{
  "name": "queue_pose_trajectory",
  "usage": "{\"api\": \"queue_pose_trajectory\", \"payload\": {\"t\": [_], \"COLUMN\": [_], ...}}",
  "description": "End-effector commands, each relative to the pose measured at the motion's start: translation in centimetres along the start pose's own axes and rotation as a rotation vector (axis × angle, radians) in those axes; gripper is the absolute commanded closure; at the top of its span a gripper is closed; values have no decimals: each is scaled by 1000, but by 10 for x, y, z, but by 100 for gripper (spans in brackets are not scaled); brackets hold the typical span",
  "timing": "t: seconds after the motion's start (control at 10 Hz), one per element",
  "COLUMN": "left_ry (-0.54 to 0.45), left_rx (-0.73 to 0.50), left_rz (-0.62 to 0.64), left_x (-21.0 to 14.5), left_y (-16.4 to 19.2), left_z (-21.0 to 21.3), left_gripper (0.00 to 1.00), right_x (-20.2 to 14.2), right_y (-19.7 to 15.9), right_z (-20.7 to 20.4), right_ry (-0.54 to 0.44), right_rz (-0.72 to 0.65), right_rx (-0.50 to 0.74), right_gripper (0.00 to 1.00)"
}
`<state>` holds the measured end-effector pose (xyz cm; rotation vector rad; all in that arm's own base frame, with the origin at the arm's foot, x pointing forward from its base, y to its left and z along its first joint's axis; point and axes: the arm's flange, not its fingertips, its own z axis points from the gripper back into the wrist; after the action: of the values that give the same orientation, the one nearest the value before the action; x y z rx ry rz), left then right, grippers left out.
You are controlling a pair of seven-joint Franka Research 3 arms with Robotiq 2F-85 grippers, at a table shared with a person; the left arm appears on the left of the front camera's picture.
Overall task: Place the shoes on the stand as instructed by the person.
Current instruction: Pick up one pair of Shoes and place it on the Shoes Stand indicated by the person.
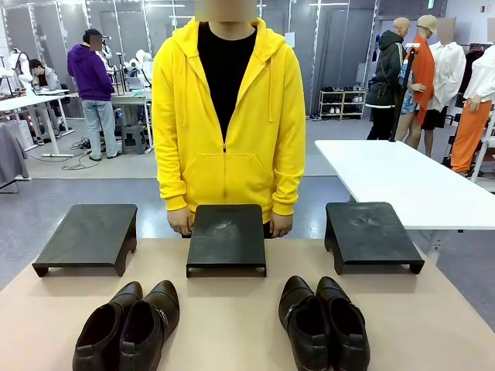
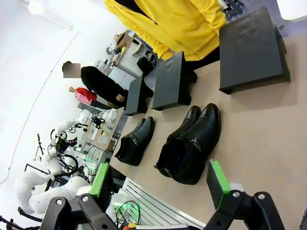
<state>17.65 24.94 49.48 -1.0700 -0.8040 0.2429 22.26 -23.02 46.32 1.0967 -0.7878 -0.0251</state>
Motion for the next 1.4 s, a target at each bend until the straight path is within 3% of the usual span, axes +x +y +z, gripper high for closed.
{"api": "queue_pose_trajectory", "payload": {"t": [0.0, 1.3], "left_ry": [-5, -5], "left_rx": [-12, -12], "left_rz": [-4, -4], "left_x": [1, 1], "left_y": [0, 0], "left_z": [2, 2], "left_gripper": [0, 0], "right_x": [4, 4], "right_y": [0, 0], "right_z": [1, 1], "right_ry": [3, 3], "right_rz": [7, 7], "right_rx": [5, 5], "right_gripper": [0, 0]}}
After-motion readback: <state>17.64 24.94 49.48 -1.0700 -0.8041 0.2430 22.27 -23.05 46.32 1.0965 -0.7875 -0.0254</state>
